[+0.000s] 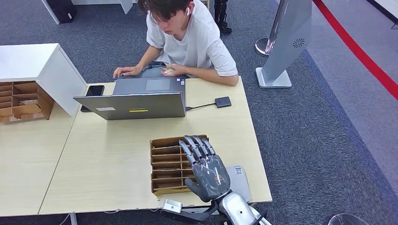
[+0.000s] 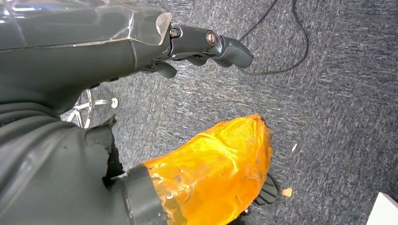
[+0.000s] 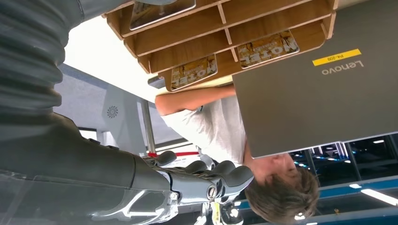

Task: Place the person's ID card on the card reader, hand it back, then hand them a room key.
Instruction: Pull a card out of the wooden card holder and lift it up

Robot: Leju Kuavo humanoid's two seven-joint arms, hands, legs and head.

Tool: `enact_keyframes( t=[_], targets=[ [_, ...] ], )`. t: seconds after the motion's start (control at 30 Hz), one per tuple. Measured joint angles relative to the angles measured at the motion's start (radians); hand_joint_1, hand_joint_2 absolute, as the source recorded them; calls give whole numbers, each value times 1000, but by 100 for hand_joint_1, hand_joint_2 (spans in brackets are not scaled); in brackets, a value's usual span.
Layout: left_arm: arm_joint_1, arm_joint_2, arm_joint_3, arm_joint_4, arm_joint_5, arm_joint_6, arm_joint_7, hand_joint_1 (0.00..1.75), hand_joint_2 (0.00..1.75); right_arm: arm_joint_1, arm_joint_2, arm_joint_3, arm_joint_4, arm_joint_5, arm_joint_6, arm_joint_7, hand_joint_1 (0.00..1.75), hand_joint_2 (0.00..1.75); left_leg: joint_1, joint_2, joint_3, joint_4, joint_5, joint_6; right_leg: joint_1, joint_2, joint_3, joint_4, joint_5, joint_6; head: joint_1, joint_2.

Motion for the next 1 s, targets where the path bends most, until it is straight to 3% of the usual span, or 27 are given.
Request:
enact_keyframes(
  t=[1.0],
  targets=[
    [0, 0, 0, 0, -12, -5, 3, 0, 0, 0, -7, -1, 38, 3, 40, 14, 0, 175, 0, 0, 0, 0, 0, 0, 0, 0, 0, 0, 0, 0, 0, 0]
  ],
)
